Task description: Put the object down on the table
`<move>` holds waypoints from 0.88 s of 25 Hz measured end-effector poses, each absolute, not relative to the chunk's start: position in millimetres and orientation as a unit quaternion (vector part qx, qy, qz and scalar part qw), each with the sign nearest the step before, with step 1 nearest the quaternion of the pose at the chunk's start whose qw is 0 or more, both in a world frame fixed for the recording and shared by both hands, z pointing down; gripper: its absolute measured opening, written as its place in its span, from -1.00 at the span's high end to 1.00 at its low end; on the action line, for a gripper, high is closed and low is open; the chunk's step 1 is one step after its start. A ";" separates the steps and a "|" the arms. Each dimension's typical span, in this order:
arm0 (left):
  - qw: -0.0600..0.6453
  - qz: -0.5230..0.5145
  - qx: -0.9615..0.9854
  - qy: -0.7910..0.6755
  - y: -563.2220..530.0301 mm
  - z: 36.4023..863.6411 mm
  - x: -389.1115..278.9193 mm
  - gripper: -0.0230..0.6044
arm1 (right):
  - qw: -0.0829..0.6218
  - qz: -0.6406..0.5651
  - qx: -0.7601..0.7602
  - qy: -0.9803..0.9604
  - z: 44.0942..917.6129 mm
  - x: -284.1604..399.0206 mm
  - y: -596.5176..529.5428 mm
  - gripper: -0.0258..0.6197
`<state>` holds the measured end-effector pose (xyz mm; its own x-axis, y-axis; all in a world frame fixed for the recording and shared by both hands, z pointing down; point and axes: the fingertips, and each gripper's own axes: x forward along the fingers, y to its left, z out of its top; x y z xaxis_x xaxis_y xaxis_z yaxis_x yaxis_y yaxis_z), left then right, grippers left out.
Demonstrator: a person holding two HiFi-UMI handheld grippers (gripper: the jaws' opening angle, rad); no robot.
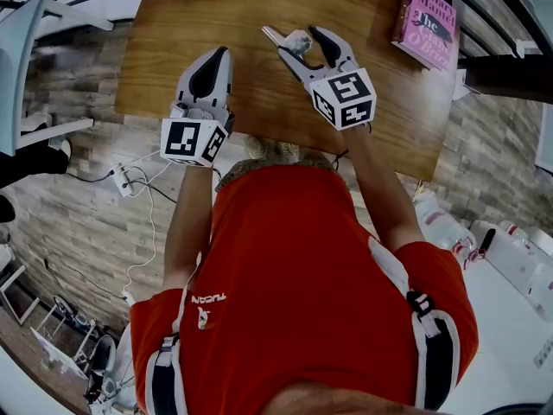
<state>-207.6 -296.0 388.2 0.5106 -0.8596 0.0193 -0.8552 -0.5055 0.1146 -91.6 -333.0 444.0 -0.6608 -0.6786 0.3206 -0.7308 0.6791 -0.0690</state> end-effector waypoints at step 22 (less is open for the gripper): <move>0.009 -0.058 0.902 -0.429 -256.2 316.7 -171.1 0.90 | -0.022 0.010 0.346 -0.938 319.6 -113.3 -248.9 0.84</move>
